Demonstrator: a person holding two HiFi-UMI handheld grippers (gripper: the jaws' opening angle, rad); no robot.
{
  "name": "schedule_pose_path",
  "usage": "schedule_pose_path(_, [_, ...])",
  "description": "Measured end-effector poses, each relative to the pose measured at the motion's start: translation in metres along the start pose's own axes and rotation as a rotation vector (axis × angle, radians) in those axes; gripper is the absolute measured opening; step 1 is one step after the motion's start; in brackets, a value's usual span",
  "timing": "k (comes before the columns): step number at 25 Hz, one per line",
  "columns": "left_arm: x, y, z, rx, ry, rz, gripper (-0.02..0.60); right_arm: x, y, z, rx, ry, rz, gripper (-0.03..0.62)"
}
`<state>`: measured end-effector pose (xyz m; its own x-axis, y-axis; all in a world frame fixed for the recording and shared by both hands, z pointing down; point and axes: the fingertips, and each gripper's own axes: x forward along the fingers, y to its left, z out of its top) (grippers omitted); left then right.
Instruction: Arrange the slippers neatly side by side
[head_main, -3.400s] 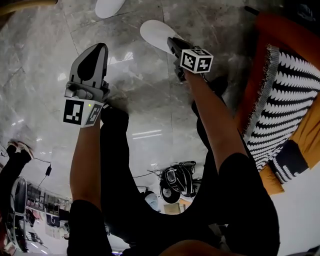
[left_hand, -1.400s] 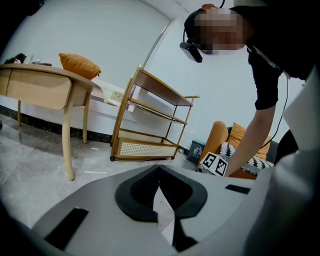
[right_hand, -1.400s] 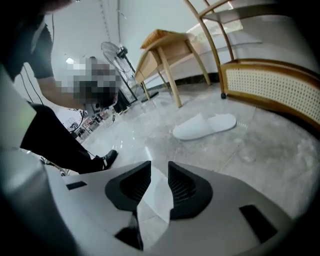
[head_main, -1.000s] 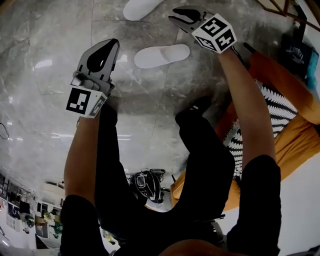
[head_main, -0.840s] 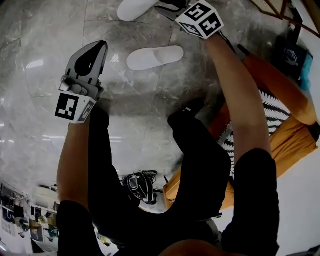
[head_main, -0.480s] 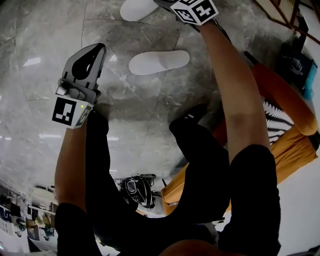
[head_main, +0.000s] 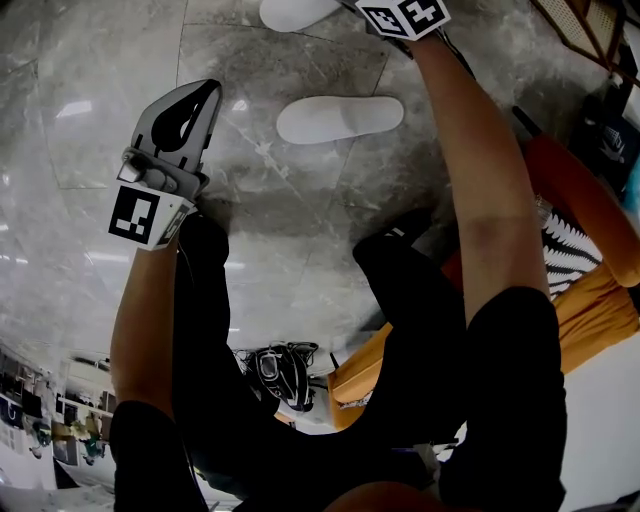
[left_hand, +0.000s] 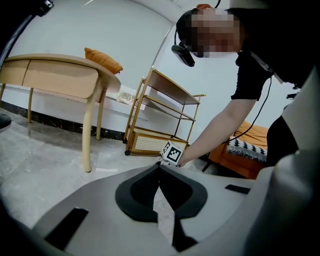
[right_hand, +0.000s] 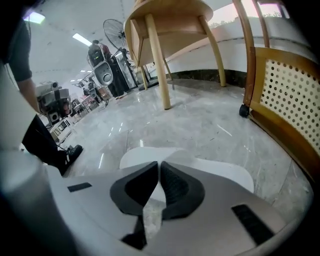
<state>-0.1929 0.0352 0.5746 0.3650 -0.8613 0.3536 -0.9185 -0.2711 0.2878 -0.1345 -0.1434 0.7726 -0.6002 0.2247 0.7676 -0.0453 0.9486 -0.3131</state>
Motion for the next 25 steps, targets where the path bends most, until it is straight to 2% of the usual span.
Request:
schedule_pose_path(5, [-0.006,-0.002,0.009,-0.009,0.006,0.007,0.014,-0.01,0.013,-0.001,0.059,-0.014,0.002,0.037])
schedule_pose_path(9, [-0.008,-0.013,0.025,-0.014,0.003,0.005,0.014,-0.032,0.028,-0.003,0.072,-0.049,-0.05,0.035])
schedule_pose_path(12, [-0.01,-0.021,0.037,-0.026,0.008,-0.003,0.014,-0.042,0.049,-0.011,0.113,-0.09,-0.047,0.035])
schedule_pose_path(19, [-0.005,-0.032,0.044,-0.018,0.01,-0.029,0.014,-0.048,0.093,-0.053,0.256,-0.143,-0.058,0.035])
schedule_pose_path(25, [0.001,-0.042,0.036,-0.015,0.026,-0.062,0.014,-0.041,0.119,-0.092,0.306,-0.146,-0.11,0.035])
